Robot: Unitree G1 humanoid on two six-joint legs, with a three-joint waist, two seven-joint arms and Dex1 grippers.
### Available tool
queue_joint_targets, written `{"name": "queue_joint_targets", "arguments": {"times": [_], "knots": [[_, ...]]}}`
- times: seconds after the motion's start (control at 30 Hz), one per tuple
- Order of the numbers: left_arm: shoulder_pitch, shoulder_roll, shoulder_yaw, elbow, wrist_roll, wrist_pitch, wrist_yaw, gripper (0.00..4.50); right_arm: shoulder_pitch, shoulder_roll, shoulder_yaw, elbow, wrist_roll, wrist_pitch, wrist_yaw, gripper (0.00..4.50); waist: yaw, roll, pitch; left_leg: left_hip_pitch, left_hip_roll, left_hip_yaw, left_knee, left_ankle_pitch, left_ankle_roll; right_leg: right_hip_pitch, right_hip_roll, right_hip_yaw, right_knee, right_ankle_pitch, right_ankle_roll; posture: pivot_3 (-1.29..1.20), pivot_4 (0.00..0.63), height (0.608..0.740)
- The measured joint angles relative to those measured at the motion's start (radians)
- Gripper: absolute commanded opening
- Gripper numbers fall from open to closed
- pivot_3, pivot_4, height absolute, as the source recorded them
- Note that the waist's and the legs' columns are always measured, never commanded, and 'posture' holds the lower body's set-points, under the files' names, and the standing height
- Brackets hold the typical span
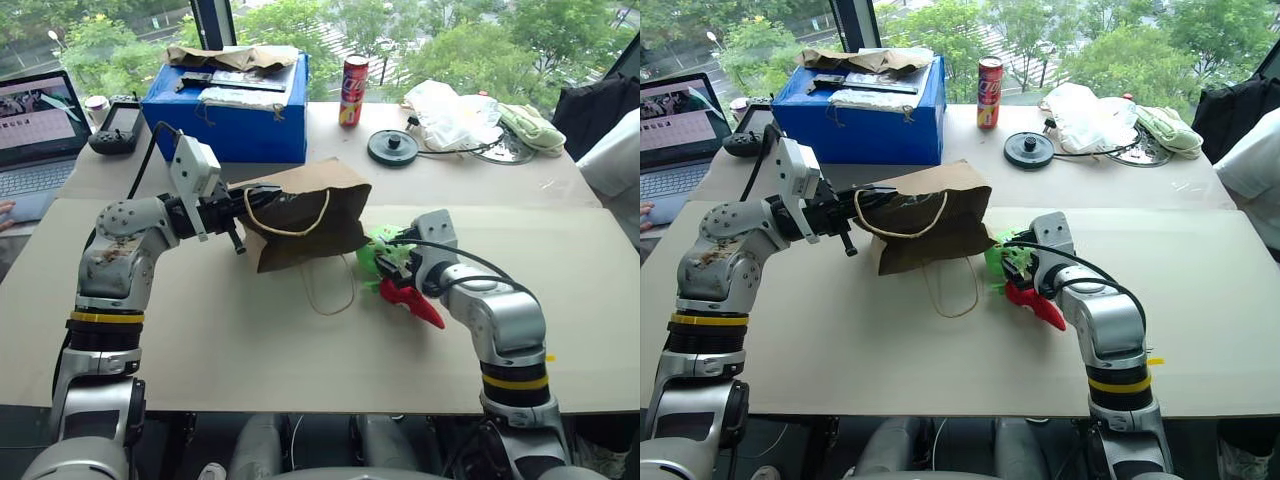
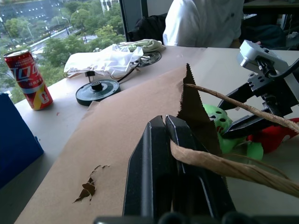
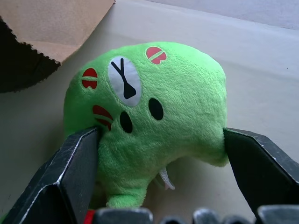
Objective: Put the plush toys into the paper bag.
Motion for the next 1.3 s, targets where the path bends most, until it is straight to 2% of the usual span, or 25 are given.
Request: {"name": "queue_joint_targets", "arguments": {"times": [0.07,0.1,0.37,0.4,0.73,0.77,0.83,0.97,1.1,1.3], "knots": [[0.0,0.0,0.0,0.0,0.0,0.0,0.0,0.0,-0.009,0.006,0.001,0.01,0.001,-0.006,-0.006,3.97,0.0,0.0,0.0,0.0,0.0,0.0,0.0,0.0,0.0,0.0,0.0,0.0,0.0,0.0,0.0,0.0,0.15,0.739],[0.0,0.0,0.0,0.0,0.0,0.0,0.0,0.0,-0.01,0.009,0.0,0.013,0.001,-0.008,-0.008,3.89,0.0,0.0,0.0,0.0,0.0,0.0,0.0,0.0,0.0,0.0,0.0,0.0,0.0,0.0,0.0,0.0,0.15,0.739],[0.0,0.002,0.0,0.0,0.0,0.002,0.001,0.0,-0.01,0.023,0.004,0.016,0.011,-0.035,-0.004,1.02,-0.002,0.0,0.0,0.0,0.0,0.0,0.0,0.0,0.0,0.0,0.0,0.0,0.0,0.0,0.0,0.0,0.15,0.739],[0.0,0.002,0.0,0.0,0.0,0.003,0.002,0.0,-0.01,0.023,0.005,0.016,0.011,-0.035,-0.003,0.82,-0.002,0.0,0.0,0.0,0.0,0.0,0.0,0.0,0.0,0.0,0.0,0.0,0.0,0.0,0.0,0.0,0.15,0.739],[0.0,0.002,0.0,0.0,0.0,0.005,0.002,0.0,-0.011,0.026,0.006,0.016,0.012,-0.056,-0.002,0.82,-0.002,0.0,0.0,0.0,0.0,0.0,0.0,0.0,0.0,0.0,0.0,0.0,0.0,0.0,0.0,0.0,0.15,0.739],[0.0,0.002,0.0,0.0,0.0,0.005,0.002,0.0,-0.011,0.026,0.004,0.016,0.012,-0.058,-0.004,0.34,-0.002,0.0,0.0,0.0,0.0,0.0,0.0,0.0,0.0,0.0,0.0,0.0,0.0,0.0,0.0,0.0,0.15,0.739],[0.0,0.002,0.0,0.0,0.0,0.005,0.002,0.0,-0.011,0.027,-0.002,0.016,0.012,-0.067,-0.01,0.04,-0.001,0.0,0.0,0.0,0.0,0.0,0.0,0.0,0.0,0.0,0.0,0.0,0.0,0.0,0.0,0.0,0.15,0.739],[0.0,0.002,0.0,0.001,0.0,0.005,0.002,0.0,-0.011,0.025,-0.02,0.016,0.012,-0.072,-0.014,0.04,0.0,0.0,0.0,0.0,0.0,0.0,0.0,0.0,0.0,0.0,0.0,0.0,0.0,0.0,0.0,0.0,0.15,0.739],[0.0,0.002,0.0,0.007,0.0,0.005,0.002,0.0,-0.011,-0.014,-0.072,0.001,0.02,-0.072,-0.01,0.04,0.001,0.0,0.0,0.0,0.0,0.0,0.0,0.0,0.0,0.0,0.0,0.0,0.0,0.0,0.0,0.0,0.15,0.739],[0.0,0.001,0.0,0.017,0.001,0.005,0.003,0.0,-0.008,-0.136,-0.162,-0.108,0.072,-0.052,0.056,0.04,0.003,0.0,0.0,0.0,0.0,0.0,-0.001,0.0,0.0,0.0,0.0,0.0,-0.001,0.0,0.0,0.0,0.15,0.739]]}}
